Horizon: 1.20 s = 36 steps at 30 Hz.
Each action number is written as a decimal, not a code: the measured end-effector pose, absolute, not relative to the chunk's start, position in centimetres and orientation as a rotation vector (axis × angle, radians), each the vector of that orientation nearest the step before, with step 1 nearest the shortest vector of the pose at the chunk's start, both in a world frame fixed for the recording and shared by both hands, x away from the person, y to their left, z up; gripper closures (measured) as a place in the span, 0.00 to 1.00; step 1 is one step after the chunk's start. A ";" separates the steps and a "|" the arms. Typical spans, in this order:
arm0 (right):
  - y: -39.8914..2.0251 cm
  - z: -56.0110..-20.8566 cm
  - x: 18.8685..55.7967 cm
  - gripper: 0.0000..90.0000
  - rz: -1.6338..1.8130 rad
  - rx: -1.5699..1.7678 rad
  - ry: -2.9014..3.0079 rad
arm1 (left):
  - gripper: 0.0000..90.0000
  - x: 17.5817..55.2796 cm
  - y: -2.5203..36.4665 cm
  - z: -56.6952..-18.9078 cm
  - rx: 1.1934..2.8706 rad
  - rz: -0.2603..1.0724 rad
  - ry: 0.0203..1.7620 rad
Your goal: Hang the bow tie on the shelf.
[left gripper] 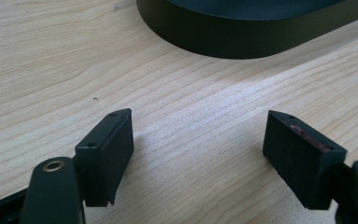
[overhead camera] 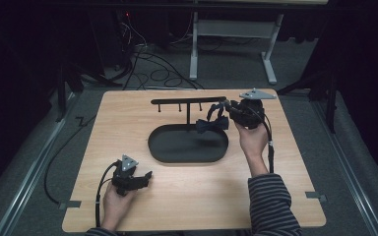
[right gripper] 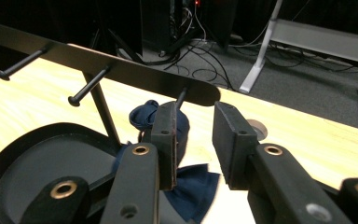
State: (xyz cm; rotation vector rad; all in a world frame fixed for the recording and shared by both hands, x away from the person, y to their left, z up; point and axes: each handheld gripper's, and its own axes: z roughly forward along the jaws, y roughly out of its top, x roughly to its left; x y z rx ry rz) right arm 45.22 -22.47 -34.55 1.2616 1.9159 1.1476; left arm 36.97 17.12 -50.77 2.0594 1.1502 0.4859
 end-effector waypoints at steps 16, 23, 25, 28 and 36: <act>-24.2 -34.5 43.3 0.72 1.184 1.261 1.912 | 0.28 37.0 17.1 -50.8 2.060 0.486 1.150; -25.2 -34.7 42.5 0.71 1.184 1.269 1.908 | 0.28 37.0 17.1 -50.8 2.060 0.486 1.150; -25.4 -34.7 42.3 0.71 1.190 1.278 1.905 | 0.28 37.0 17.1 -50.8 2.060 0.487 1.150; -25.8 -34.8 41.9 0.71 1.196 1.286 1.898 | 0.28 37.0 17.1 -50.8 2.060 0.487 1.150; -26.6 -35.0 41.2 0.69 1.209 1.302 1.884 | 0.28 37.0 17.1 -50.8 2.060 0.487 1.150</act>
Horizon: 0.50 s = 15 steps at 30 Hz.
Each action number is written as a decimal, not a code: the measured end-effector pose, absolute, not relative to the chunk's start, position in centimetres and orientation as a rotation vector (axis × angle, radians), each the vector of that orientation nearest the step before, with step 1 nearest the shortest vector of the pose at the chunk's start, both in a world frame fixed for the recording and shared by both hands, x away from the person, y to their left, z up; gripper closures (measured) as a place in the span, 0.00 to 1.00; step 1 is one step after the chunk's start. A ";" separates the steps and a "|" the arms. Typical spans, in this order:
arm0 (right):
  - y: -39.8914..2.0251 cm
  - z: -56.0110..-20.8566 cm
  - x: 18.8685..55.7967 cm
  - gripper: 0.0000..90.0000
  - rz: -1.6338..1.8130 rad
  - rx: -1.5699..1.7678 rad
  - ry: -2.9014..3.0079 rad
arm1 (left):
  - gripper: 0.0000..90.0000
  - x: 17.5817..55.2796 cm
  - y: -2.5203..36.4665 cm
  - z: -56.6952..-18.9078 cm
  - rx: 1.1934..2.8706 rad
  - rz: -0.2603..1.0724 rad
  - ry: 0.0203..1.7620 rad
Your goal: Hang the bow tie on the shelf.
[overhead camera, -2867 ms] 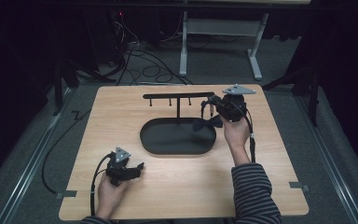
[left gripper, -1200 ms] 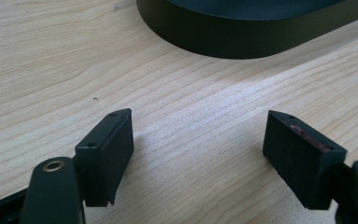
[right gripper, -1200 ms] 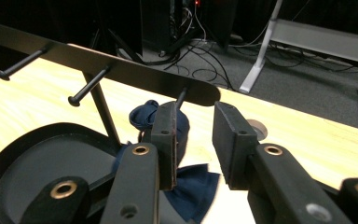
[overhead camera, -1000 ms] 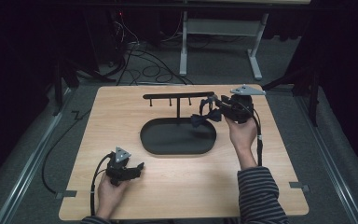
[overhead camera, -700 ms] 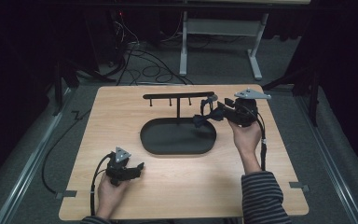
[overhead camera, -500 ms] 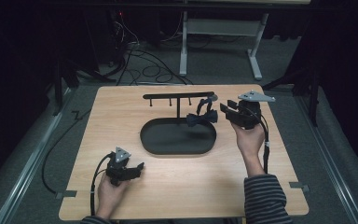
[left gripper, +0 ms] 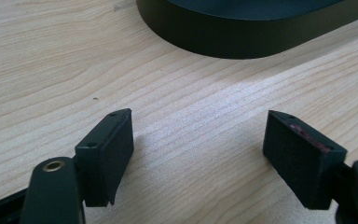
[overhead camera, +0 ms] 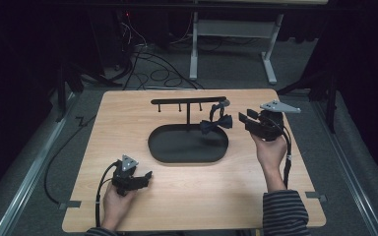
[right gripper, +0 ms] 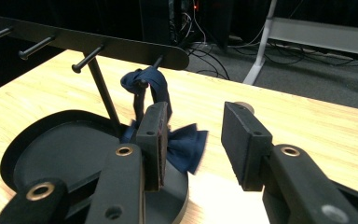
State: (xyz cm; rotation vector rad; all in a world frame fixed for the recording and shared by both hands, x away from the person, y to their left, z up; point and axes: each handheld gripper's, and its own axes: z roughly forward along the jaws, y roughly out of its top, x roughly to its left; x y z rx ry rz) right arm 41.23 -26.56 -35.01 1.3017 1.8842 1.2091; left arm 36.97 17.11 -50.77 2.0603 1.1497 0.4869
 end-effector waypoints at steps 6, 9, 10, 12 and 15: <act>-27.1 -35.3 40.7 0.69 1.219 1.306 1.877 | 0.28 37.0 17.1 -50.8 2.060 0.487 1.150; -27.4 -35.5 40.4 0.69 1.216 1.321 1.878 | 0.28 37.0 17.1 -50.8 2.060 0.487 1.150; -27.5 -35.6 40.4 0.69 1.213 1.317 1.881 | 0.28 37.0 17.1 -50.8 2.060 0.487 1.150; -27.5 -35.7 40.1 0.69 1.218 1.318 1.878 | 0.28 37.0 17.1 -50.8 2.060 0.487 1.150; -27.6 -35.8 39.9 0.69 1.221 1.317 1.877 | 0.28 37.0 17.1 -50.8 2.060 0.487 1.150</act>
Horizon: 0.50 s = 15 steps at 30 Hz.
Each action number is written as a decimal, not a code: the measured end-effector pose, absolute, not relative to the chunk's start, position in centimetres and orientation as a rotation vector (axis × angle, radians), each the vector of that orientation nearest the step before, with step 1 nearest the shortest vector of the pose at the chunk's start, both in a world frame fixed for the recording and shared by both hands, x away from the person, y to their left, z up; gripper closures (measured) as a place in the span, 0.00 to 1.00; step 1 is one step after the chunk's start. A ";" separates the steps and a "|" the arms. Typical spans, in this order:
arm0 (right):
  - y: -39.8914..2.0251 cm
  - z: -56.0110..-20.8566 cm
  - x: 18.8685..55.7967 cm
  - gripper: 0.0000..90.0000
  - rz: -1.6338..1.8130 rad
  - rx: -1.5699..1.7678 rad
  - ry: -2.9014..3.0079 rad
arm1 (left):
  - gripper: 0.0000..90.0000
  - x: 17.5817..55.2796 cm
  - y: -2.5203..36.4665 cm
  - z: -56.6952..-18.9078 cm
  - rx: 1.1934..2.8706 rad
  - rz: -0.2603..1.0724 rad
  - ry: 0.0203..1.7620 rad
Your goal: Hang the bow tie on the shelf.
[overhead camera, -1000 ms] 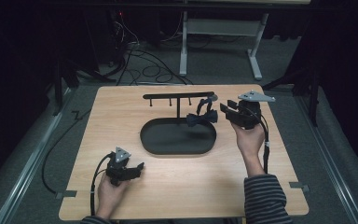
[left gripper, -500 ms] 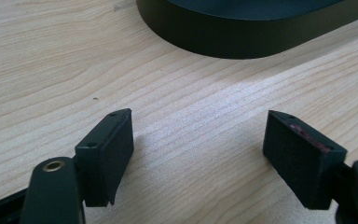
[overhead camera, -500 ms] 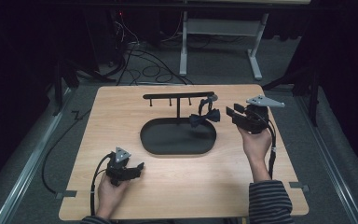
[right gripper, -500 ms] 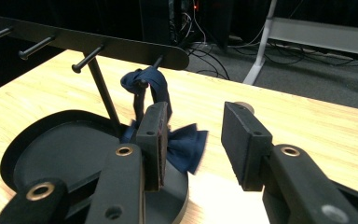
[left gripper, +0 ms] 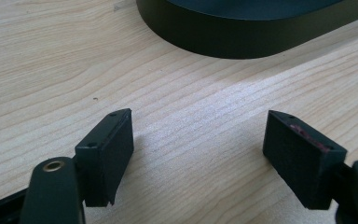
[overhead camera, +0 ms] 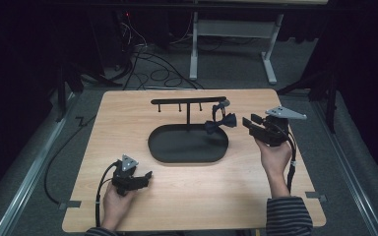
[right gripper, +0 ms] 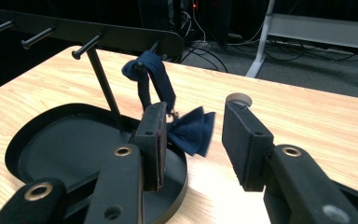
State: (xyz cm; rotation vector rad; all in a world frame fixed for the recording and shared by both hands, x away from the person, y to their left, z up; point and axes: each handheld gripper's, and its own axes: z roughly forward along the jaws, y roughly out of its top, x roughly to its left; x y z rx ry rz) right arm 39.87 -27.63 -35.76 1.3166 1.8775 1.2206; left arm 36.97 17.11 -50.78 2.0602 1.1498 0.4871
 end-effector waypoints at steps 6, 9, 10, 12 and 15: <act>-28.0 -35.9 39.5 0.68 1.227 1.329 1.875 | 0.28 37.0 17.1 -50.8 2.061 0.485 1.150; -28.2 -35.9 39.2 0.68 1.233 1.328 1.868 | 0.28 37.0 17.1 -50.8 2.061 0.485 1.150; -28.3 -35.9 39.1 0.68 1.235 1.333 1.865 | 0.28 37.0 17.1 -50.8 2.060 0.487 1.150; -28.4 -36.0 38.9 0.68 1.244 1.333 1.863 | 0.28 37.0 17.1 -50.8 2.060 0.487 1.150; -28.6 -36.1 38.7 0.67 1.243 1.336 1.863 | 0.28 37.0 17.1 -50.8 2.061 0.485 1.150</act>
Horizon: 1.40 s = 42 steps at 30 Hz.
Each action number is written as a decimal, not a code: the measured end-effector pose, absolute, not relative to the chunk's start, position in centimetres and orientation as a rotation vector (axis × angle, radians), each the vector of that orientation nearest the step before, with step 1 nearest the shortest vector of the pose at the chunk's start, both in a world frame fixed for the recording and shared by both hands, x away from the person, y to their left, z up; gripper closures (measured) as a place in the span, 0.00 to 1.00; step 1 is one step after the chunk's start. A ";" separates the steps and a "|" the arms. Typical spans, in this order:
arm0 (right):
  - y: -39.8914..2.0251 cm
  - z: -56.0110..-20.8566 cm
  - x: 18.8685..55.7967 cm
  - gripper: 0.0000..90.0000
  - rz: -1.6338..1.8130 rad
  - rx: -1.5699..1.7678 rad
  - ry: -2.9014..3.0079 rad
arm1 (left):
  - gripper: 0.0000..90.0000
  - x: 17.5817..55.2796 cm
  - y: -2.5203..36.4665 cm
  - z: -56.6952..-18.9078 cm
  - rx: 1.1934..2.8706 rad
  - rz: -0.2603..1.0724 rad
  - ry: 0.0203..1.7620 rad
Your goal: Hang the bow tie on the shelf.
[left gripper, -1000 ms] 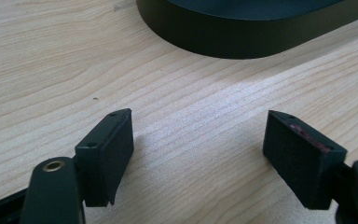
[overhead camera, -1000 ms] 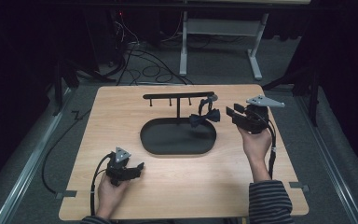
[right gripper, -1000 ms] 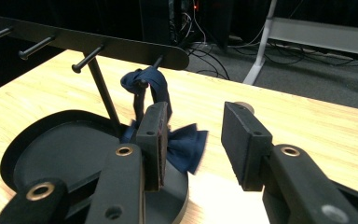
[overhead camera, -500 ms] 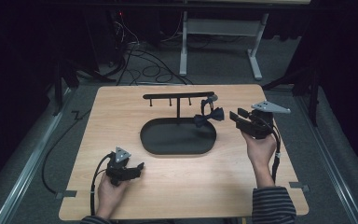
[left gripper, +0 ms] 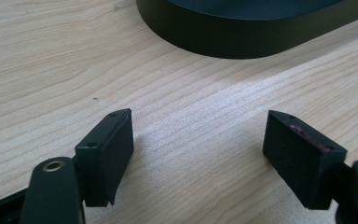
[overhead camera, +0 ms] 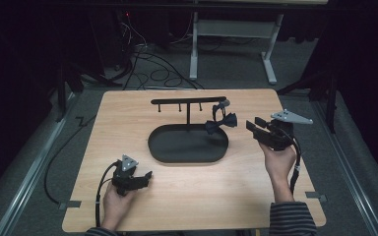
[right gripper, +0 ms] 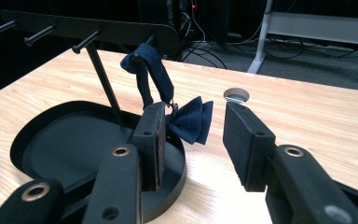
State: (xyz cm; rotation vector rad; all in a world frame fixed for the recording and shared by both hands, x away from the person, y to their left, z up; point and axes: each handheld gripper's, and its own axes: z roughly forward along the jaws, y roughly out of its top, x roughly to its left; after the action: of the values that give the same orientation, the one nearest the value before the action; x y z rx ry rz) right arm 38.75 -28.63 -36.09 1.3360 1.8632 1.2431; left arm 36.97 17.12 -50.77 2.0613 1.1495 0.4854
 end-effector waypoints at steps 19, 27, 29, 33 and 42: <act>-29.8 -36.1 37.2 0.65 1.273 1.362 1.823 | 0.28 37.0 17.1 -50.8 2.060 0.487 1.150; -30.3 -36.7 36.6 0.64 1.288 1.375 1.807 | 0.28 37.0 17.1 -50.8 2.060 0.487 1.150; -30.3 -36.9 36.4 0.64 1.291 1.378 1.809 | 0.28 37.0 17.1 -50.8 2.060 0.487 1.150; -30.5 -37.5 36.1 0.63 1.294 1.390 1.810 | 0.28 37.0 17.1 -50.8 2.061 0.485 1.150; -30.9 -38.5 35.3 0.63 1.302 1.419 1.801 | 0.28 37.0 17.1 -50.8 2.059 0.487 1.150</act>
State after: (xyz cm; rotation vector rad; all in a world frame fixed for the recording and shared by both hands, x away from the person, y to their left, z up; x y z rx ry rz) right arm 35.32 -30.95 -38.46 1.4188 1.8008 1.3016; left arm 36.97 17.11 -50.78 2.0594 1.1500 0.4871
